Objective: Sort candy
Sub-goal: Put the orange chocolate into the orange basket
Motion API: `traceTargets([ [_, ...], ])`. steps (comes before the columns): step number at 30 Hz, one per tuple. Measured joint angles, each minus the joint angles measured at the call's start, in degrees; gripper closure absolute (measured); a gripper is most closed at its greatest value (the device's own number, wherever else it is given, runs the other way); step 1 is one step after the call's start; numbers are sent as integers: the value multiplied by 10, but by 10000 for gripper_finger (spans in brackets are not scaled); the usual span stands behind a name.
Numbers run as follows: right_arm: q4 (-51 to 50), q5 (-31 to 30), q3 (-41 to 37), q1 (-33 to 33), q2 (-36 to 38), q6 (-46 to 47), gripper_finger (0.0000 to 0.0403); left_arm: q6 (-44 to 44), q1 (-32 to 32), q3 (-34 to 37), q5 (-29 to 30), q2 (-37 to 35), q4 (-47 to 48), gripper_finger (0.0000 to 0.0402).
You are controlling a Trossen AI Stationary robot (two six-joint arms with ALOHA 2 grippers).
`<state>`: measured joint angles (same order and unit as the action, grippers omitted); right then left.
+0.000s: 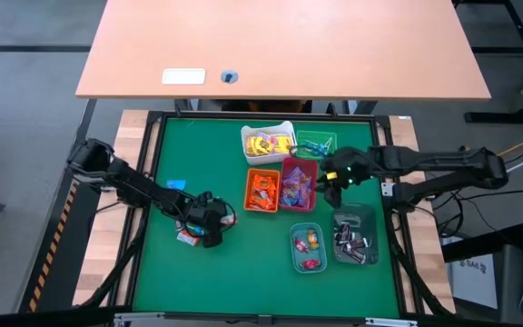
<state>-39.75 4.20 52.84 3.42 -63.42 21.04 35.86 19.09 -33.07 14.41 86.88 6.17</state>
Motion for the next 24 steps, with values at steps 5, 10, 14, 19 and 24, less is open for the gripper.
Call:
traceTargets([
  [5, 23, -36, 0, -61, 19, -2, 251, 0, -3, -25, -10, -5, -6, 328],
  [10, 54, -42, 0, -109, 21, -5, 251, -17, -3, -67, -23, -6, -4, 328],
  [14, 77, -63, 0, -134, 21, -5, 251, -48, -3, -104, -25, -6, -5, 328],
  [19, 88, -94, 0, -152, 21, -5, 251, -122, -6, -140, 62, -6, -14, 328],
  [24, 92, -98, 0, -155, 21, -5, 251, -175, -32, -145, 160, -7, -57, 328],
])
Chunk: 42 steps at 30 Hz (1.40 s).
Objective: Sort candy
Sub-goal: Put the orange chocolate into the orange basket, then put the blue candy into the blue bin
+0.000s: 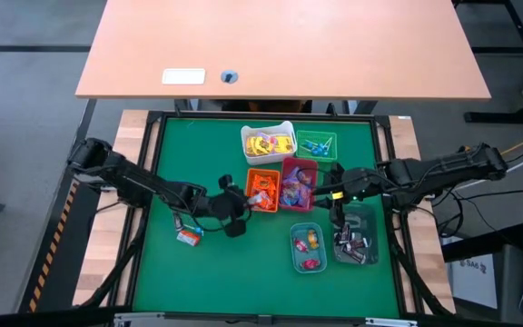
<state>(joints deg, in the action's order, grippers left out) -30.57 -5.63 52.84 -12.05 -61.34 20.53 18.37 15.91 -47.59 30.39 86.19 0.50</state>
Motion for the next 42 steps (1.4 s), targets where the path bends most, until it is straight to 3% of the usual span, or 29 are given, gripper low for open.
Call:
traceTargets([
  [9, 2, 0, 0, 0, 0, 0, 251, -1, -64, 0, -14, 0, -18, 325],
  [19, 2, 0, 0, 1, 0, 0, 251, 0, -103, 0, -51, 0, -18, 241],
  [26, 1, 0, 0, 1, 0, 0, 251, 7, -111, 0, -85, -16, 9, 226],
  [31, 2, 0, 0, 1, 0, 0, 251, 73, -112, -1, -132, -73, 123, 226],
  [38, 4, 0, 0, 1, 0, 0, 251, 222, -111, -1, -166, -158, 378, 226],
  [42, 5, 0, 0, 1, 0, 0, 251, 303, -103, -1, -178, -170, 514, 226],
])
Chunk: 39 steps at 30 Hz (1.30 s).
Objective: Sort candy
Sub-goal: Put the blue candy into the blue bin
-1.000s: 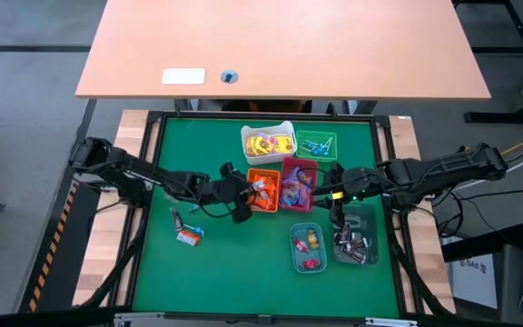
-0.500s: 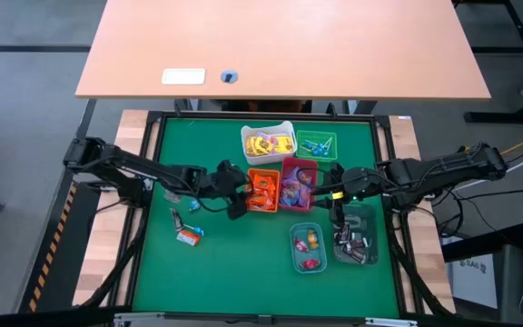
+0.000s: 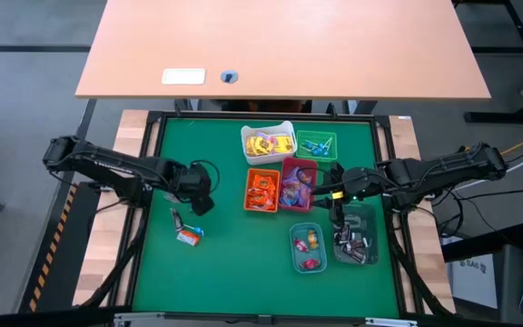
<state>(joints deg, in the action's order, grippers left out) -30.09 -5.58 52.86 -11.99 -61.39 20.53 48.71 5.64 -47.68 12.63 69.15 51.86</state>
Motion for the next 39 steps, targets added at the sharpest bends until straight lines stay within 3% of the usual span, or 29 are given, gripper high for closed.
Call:
traceTargets([
  [5, 0, 0, 0, 0, 0, 0, 251, 43, 16, 1, -2, 7, 84, 226],
  [13, 0, 0, 0, 0, 0, 0, 251, 49, 18, 2, -3, 10, 86, 226],
  [18, 0, 0, 0, 0, 0, 0, 251, 73, 20, 41, -7, 10, 39, 226],
  [24, 0, 0, 0, 0, 0, 0, 251, 83, 21, 93, -62, 10, -26, 226],
  [39, 0, 0, 0, 0, 0, 0, 251, 81, 21, 187, -53, 10, -167, 226],
])
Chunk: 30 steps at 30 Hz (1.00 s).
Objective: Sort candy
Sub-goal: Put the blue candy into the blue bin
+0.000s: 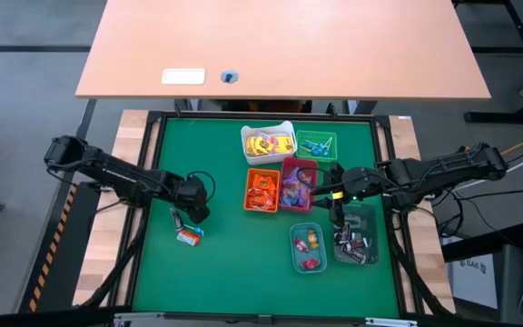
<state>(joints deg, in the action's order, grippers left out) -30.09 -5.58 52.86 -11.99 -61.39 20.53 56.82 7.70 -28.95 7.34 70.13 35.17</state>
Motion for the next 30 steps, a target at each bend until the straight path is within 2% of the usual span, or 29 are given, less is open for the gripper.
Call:
traceTargets([
  [6, 0, 0, 0, 0, 0, 0, 251, -3, 0, 14, -3, -1, -21, 231],
  [14, 0, 0, 0, 0, 0, 0, 251, -3, 0, 4, -12, 0, -36, 292],
  [18, 1, 0, 0, 0, 0, 0, 251, -3, 0, -7, -37, 0, -56, 308],
  [24, 1, 0, 0, 0, 0, 0, 251, 1, 2, -11, -97, 0, -228, 311],
  [27, 1, 0, 0, 0, 0, 0, 251, 0, 11, -11, -91, 0, -346, 311],
  [30, 1, 0, 0, 0, 0, 0, 251, 0, 27, -11, -54, 0, -460, 311],
])
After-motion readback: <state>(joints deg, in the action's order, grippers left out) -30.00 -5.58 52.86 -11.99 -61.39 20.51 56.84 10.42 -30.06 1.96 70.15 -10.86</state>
